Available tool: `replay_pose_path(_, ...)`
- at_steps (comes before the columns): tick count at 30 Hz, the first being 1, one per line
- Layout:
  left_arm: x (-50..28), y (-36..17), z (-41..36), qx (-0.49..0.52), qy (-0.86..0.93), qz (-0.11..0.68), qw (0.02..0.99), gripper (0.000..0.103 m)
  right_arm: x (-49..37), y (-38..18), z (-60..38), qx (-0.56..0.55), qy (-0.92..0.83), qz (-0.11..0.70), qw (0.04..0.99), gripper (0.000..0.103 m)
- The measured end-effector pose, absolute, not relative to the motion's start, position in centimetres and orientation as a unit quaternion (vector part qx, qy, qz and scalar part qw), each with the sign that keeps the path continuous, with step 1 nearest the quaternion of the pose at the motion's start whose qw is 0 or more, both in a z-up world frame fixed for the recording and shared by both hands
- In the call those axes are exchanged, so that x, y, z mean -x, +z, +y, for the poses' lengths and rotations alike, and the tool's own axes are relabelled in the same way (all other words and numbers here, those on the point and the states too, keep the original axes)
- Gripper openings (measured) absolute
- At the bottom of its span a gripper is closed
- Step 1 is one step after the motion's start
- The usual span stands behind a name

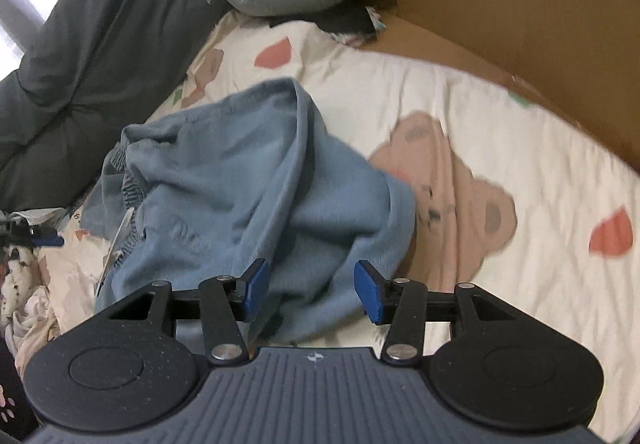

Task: Fold clothes
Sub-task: 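Close the left gripper on the white drawstring at the waistband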

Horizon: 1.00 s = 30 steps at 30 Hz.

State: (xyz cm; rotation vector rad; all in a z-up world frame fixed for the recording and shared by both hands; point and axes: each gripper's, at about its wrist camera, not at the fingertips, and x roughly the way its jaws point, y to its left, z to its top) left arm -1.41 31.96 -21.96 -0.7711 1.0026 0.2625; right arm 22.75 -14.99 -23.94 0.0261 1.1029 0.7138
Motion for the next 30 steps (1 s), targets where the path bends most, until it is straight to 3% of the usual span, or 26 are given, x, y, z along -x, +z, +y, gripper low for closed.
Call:
replay_pose_path(17, -0.2, -28.1, 29.5, 0.31, 0.12, 0.458, 0.824, 0.076, -16.2, -26.7, -19.9, -0.066, 0.295, 0.54, 0.786, 0.054)
replay_pose_path(22, -0.7, -30.2, 30.0, 0.326, 0.11, 0.468, 0.814, 0.065, -15.9, -27.2, -20.3, -0.067, 0.289, 0.546, 0.783, 0.054)
replay_pose_path(23, -0.7, -30.5, 30.1, 0.326, 0.108, 0.47, 0.813, 0.059, -15.9, -27.3, -20.2, -0.066, 0.288, 0.547, 0.783, 0.054)
replay_pose_path(24, -0.5, -30.7, 30.4, 0.331, 0.109, 0.471, 0.811, 0.046, -15.9, -27.3, -20.2, -0.065, 0.289, 0.548, 0.782, 0.054)
replay_pose_path(25, -0.3, -31.0, 30.7, 0.336, 0.109, 0.472, 0.808, 0.042, -15.8, -27.4, -20.1, -0.064, 0.29, 0.549, 0.782, 0.054)
replay_pose_path(26, 0.1, -31.1, 31.0, 0.342, 0.107, 0.47, 0.807, 0.03, -15.8, -27.4, -20.0, -0.062, 0.291, 0.549, 0.781, 0.054)
replay_pose_path(27, 0.3, -31.1, 31.4, 0.341, 0.11, 0.47, 0.806, 0.009, -15.8, -27.5, -19.9, -0.062, 0.292, 0.55, 0.78, 0.054)
replay_pose_path(28, 0.6, -31.1, 31.8, 0.337, 0.115, 0.476, 0.804, 0.003, -15.8, -27.6, -19.8, -0.062, 0.292, 0.551, 0.779, 0.054)
replay_pose_path(30, 1.1, -30.8, 32.5, 0.325, 0.118, 0.483, 0.805, 0.003, -15.6, -27.8, -19.6, -0.061, 0.294, 0.553, 0.777, 0.054)
